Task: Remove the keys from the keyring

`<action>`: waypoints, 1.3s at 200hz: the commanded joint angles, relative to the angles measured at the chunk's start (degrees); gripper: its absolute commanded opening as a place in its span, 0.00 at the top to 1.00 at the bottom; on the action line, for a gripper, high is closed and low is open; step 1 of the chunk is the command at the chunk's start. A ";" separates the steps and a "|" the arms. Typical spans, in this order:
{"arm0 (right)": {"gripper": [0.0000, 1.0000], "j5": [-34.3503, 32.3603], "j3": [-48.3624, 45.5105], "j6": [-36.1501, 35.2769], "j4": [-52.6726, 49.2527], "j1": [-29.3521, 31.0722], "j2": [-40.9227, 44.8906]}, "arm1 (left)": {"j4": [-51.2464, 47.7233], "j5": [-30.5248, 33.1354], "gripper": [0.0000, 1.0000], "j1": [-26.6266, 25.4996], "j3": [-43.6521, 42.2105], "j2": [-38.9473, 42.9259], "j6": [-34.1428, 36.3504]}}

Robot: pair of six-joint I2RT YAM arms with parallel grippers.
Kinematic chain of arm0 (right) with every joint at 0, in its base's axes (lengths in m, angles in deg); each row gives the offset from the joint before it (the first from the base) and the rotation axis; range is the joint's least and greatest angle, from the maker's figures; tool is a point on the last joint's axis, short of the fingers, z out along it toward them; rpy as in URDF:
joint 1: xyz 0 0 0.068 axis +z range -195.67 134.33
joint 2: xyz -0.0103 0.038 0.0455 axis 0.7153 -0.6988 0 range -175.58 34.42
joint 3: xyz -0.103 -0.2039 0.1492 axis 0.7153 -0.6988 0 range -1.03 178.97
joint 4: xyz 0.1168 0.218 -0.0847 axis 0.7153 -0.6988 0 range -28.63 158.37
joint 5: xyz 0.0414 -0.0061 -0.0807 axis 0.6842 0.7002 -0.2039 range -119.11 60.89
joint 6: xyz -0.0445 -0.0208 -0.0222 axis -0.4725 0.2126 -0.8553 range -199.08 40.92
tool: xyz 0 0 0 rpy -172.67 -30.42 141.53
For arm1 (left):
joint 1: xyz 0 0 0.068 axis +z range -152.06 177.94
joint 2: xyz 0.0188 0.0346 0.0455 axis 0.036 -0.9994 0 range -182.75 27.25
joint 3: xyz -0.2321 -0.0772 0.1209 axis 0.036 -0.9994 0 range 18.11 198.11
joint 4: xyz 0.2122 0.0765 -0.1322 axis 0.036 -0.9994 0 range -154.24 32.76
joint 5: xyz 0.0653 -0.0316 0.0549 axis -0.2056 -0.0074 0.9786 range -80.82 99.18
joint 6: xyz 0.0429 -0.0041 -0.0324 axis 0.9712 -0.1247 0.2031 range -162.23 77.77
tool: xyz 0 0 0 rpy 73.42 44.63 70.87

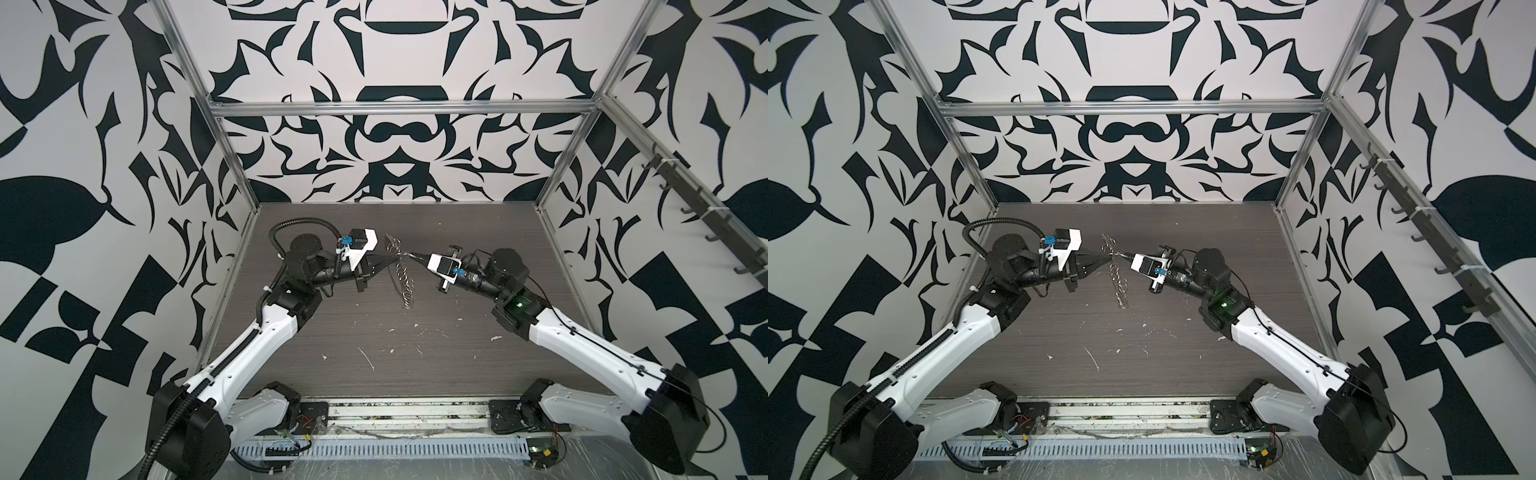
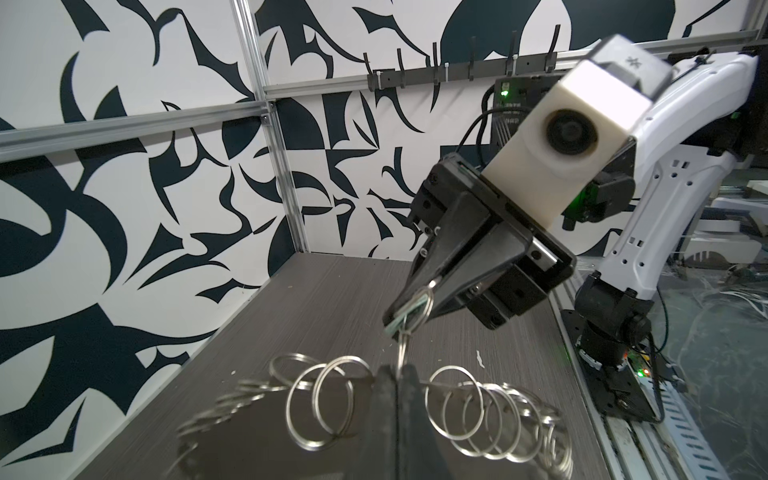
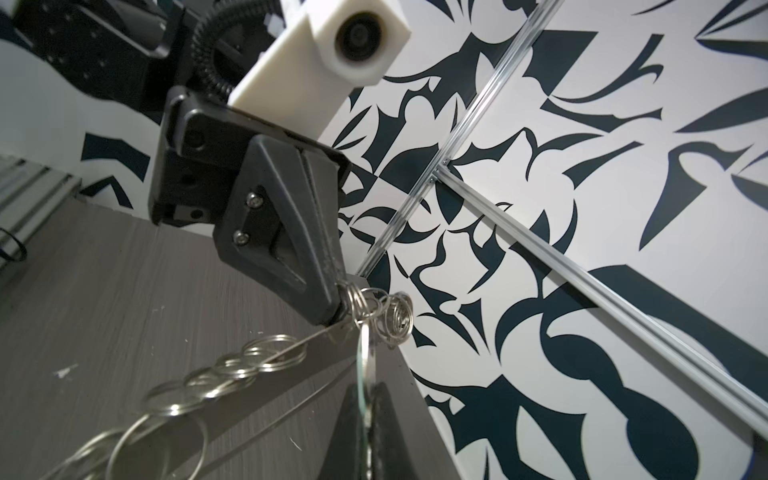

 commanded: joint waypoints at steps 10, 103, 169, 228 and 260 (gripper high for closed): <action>1.00 2.42 6.03 -16.58 -9.67 0.56 2.79 | -3.84 0.93 1.00 1.05 2.69 -0.19 1.12; 1.00 12.27 9.08 -2.73 -9.20 -0.12 -3.72 | -1.66 -4.38 1.00 1.03 3.97 -1.18 4.10; 1.00 8.97 3.23 -3.08 -1.53 -0.18 -2.97 | -5.93 -5.10 1.00 1.66 5.12 -0.69 7.09; 1.00 -0.92 5.57 -12.98 -9.90 -0.19 -2.77 | -11.78 -3.51 1.00 1.93 7.14 -0.46 10.36; 0.92 -1.39 2.32 -10.23 -7.26 -0.24 -1.43 | -12.37 -3.48 1.00 2.10 7.44 -0.52 10.78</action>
